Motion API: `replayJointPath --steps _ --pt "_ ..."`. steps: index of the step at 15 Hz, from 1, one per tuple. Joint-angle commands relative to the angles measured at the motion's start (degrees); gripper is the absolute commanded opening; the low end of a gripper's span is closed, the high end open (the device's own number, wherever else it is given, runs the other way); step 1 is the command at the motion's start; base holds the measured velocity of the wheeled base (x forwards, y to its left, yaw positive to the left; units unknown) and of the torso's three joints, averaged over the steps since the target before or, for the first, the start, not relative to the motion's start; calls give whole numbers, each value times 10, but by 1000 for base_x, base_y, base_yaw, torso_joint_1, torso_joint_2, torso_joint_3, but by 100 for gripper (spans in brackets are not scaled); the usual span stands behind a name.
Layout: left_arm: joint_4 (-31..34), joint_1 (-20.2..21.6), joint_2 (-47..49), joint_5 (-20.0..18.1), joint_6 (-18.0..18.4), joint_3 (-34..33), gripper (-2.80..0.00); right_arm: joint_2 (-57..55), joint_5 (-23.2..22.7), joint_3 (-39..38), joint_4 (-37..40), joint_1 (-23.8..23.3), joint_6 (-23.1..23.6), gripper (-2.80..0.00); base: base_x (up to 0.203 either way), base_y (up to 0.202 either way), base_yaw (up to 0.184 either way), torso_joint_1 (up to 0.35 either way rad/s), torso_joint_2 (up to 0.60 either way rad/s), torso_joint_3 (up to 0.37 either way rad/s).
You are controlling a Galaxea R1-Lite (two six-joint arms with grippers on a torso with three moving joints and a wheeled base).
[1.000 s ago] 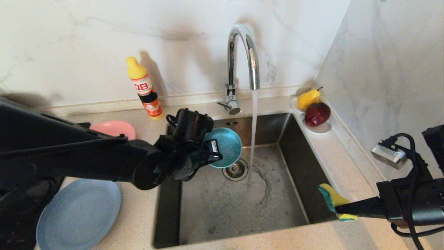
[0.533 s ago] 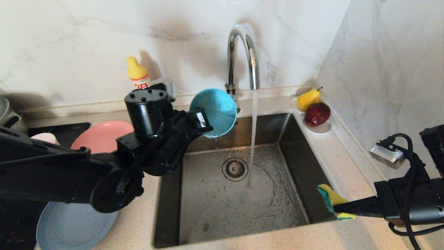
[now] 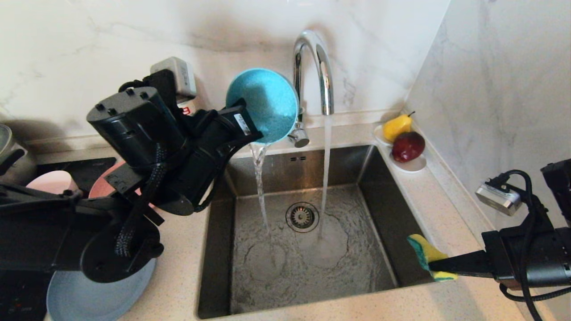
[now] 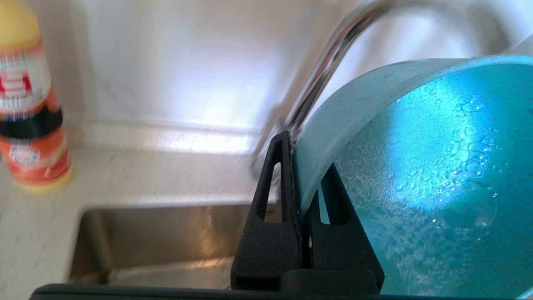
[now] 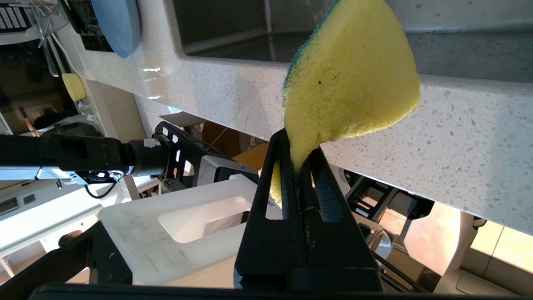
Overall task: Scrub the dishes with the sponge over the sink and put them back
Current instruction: Wash the bowl
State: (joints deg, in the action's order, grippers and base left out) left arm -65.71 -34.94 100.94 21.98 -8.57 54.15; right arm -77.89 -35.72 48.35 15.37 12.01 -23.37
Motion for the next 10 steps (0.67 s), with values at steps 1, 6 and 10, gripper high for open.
replayJointPath --steps 1,6,10 --pt "-3 0 -32 -1 -1 -2 -280 3 -2 -1 1 0 -1 -280 0 0 0 0 0 0" --pt "-2 0 -92 -23 -4 -14 -280 -2 -2 -2 1 0 -2 -280 0 0 0 0 0 0" --pt "-5 0 -99 -31 -8 -23 -280 1 -2 -3 1 0 -2 -280 0 0 0 0 0 0"
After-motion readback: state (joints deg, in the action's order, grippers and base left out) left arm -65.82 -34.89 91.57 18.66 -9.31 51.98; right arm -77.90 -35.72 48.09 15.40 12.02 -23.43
